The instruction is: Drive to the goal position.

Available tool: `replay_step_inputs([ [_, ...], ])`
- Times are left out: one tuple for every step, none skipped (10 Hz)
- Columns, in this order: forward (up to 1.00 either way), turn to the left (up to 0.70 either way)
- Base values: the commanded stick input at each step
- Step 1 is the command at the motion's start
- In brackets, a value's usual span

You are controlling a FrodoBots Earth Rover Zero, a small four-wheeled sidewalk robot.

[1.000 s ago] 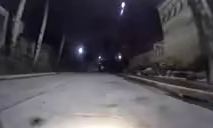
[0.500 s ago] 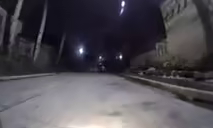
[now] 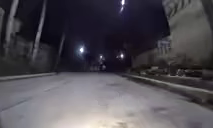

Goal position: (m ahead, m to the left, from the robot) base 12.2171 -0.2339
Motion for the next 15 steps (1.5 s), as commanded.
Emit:
replay_step_inputs([
  [0.7,0.0],
  [0.7,0.0],
  [0.7,0.0],
  [0.7,0.0],
  [0.7,0.0],
  [0.7,0.0],
  [0.7,0.0],
  [0.7,0.0],
  [0.7,0.0],
  [0.7,0.0],
  [0.7,0.0],
  [0.7,0.0],
  [0.7,0.0],
  [0.7,0.0],
  [0.7,0.0],
])
